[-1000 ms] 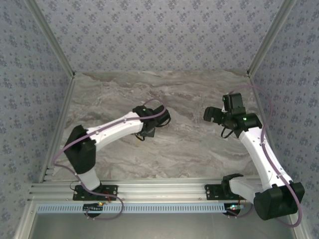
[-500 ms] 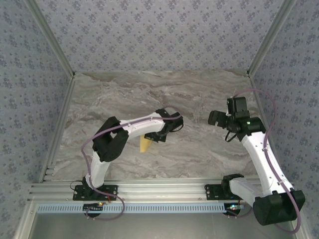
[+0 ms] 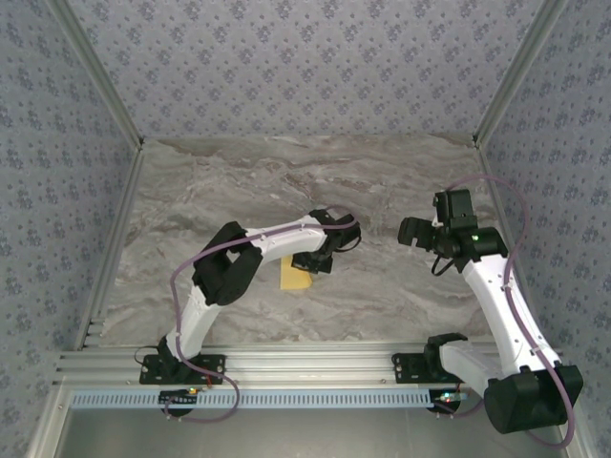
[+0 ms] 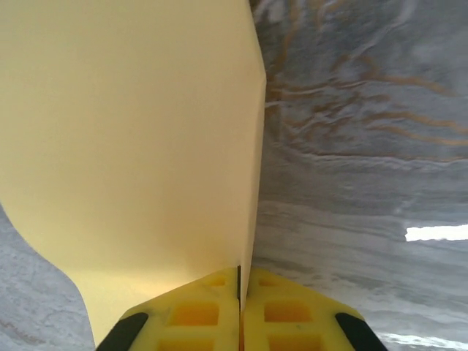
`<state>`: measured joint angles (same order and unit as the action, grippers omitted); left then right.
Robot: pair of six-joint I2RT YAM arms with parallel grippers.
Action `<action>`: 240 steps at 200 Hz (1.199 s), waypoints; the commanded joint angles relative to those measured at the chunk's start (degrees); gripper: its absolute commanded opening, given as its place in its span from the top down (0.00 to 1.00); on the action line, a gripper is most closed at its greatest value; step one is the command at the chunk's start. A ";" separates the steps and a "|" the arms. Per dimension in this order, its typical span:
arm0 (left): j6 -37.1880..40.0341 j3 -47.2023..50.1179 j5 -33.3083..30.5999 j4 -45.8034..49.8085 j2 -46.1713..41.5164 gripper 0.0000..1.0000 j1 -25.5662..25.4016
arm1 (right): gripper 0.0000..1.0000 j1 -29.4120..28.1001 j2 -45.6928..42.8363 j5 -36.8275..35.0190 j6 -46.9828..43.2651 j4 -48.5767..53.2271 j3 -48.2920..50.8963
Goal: Fold a paper plane with a square sheet of paper (fold left side to right side)
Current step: Turn over the paper at the center of the table, then third fold the triangle at the center of the table.
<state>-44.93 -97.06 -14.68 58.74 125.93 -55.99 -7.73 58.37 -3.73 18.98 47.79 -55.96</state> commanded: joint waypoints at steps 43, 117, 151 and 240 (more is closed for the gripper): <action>2.30 -1.41 5.16 -2.32 -4.07 0.71 -0.43 | 0.00 0.44 0.26 8.47 -1.53 -3.67 2.69; 4.34 18.08 16.72 -17.26 -29.33 0.46 5.33 | 0.11 -6.76 9.56 26.74 1.37 -17.27 5.77; -0.30 35.05 27.34 -30.98 -39.62 0.43 14.91 | 0.19 -13.82 18.36 30.11 7.12 -28.06 5.01; -5.26 49.95 42.28 -51.13 -38.09 0.39 24.24 | 0.33 -22.08 47.19 31.98 11.77 -42.91 -10.12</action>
<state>-49.25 -46.96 23.94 12.60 86.13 -31.97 -29.58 101.38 27.42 28.86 9.13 -61.65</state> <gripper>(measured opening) 0.612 0.698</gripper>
